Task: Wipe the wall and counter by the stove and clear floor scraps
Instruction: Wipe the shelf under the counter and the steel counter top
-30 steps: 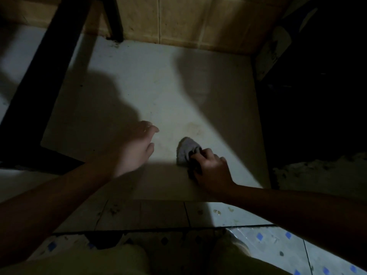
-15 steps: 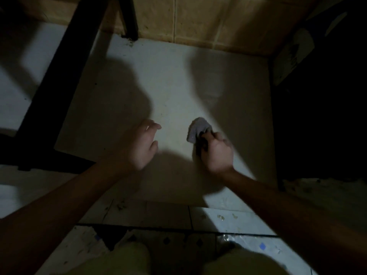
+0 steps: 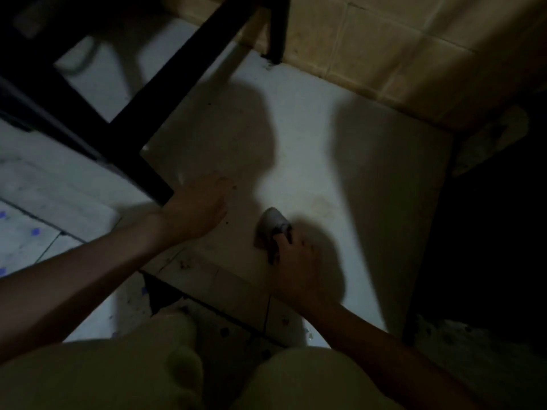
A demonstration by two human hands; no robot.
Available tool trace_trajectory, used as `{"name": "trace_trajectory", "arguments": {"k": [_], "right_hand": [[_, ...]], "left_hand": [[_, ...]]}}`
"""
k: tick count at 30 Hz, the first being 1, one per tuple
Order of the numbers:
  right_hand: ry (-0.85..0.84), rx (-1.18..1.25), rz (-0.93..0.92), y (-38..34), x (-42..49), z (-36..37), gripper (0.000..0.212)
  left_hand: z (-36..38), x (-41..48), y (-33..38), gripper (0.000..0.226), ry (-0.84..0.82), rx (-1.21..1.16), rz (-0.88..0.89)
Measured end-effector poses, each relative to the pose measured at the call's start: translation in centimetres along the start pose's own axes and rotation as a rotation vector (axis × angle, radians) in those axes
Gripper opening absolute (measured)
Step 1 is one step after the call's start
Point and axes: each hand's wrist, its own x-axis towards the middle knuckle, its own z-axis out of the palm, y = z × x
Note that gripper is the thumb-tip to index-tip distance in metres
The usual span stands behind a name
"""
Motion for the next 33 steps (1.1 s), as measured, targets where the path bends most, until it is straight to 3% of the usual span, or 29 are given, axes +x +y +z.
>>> {"name": "trace_trajectory", "arguments": {"k": [6, 10, 14, 19, 24, 33], "right_hand": [[-0.154, -0.063, -0.055, 0.4, 1.2, -2.8, 0.040], [-0.174, -0.019, -0.072, -1.2, 1.2, -4.3, 0.037], [-0.266, 0.010, -0.227, -5.3, 2.5, -4.3, 0.037], [-0.214, -0.094, -0.423, -11.9, 2.1, -4.3, 0.037], [-0.233, -0.114, -0.578, -19.4, 0.2, -3.6, 0.032], [-0.225, -0.121, -0.796, -34.2, -2.9, -5.8, 0.029]], "left_hand": [[-0.9, -5.3, -1.2, 0.027, 0.018, 0.139, 0.064], [-2.4, -9.6, -2.3, 0.036, -0.006, 0.123, -0.028], [-1.7, -14.0, -4.9, 0.040, 0.002, 0.173, -0.134], [-2.0, -19.2, -8.9, 0.043, 0.083, 0.029, -0.401], [-3.7, -24.6, -11.8, 0.041, 0.164, 0.049, -0.623], [-12.4, -35.1, -15.0, 0.041, 0.249, 0.015, -1.000]]}}
